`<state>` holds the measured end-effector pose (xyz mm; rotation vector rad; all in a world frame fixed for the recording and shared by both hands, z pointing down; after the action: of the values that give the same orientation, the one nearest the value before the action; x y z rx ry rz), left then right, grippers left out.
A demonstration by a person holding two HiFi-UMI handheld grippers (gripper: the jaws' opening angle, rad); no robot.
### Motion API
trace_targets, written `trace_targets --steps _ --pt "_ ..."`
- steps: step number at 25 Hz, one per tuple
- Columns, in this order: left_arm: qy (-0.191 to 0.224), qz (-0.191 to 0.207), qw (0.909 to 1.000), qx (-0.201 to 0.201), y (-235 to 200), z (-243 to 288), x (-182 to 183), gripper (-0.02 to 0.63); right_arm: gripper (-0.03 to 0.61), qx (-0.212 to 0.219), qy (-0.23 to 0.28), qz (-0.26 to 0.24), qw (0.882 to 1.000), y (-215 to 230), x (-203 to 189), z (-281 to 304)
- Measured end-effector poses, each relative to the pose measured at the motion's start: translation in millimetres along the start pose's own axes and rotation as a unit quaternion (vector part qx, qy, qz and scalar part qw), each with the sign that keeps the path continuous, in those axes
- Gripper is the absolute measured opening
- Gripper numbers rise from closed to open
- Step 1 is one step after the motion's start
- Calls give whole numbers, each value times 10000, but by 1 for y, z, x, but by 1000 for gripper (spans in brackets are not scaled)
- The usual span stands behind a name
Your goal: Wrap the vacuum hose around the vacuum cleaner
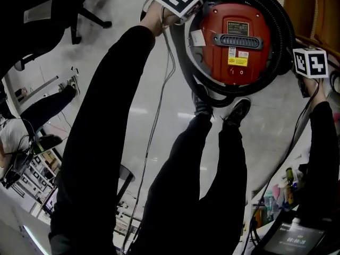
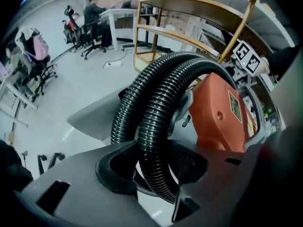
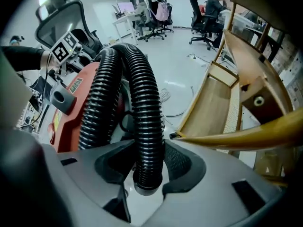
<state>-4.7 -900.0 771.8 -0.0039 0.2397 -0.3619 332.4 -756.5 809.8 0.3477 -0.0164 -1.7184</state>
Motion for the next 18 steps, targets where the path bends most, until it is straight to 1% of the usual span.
trace_targets --steps 3,5,7,8,9,10,11,12,13,14,15,17,18 --pt "-281 -7 9996 2 8 29 -1 193 184 -48 -36 47 10000 -6 -3 12" --pt "-251 -28 9996 133 11 42 -6 192 184 -126 -68 125 9998 -6 -4 18" --pt "13 -46 9994 339 11 39 -16 195 184 -149 -32 157 9998 -5 -5 21" --pt "175 -180 9988 418 10 34 -24 203 184 -135 3 189 9997 -4 -7 22" --pt "347 -433 9975 441 8 28 -34 231 184 -99 48 252 9996 -2 -9 24" --pt "622 -753 9945 374 7 22 -43 259 186 -42 91 344 9994 1 -12 25" --pt "1051 -1052 9885 272 7 16 -49 277 186 27 118 453 9989 3 -16 26" --pt "1543 -1290 9793 219 7 9 -53 303 187 84 129 560 9983 6 -21 27" --pt "1954 -1476 9693 235 9 1 -57 328 204 103 135 655 9977 8 -25 28" --pt "2224 -1622 9609 310 11 -7 -63 329 226 86 133 738 9971 9 -30 28" --pt "2377 -1734 9548 425 16 -16 -71 330 235 56 122 813 9966 11 -36 27" --pt "2537 -1956 9450 656 29 -31 -92 330 243 36 79 934 9956 14 -50 25" --pt "2607 -2128 9388 738 36 -39 -104 330 245 52 48 978 9952 14 -57 23"
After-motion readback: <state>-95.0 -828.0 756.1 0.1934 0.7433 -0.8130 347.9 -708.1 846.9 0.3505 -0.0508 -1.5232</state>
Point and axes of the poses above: the fingertips, and each gripper's own axes: z forward along the fingers, y to its right, x out of its top, the point moved 9 cm from there along -z, backward along the fingers, and after that the axes turned 11 degrees about z, right-handed, at the moved point
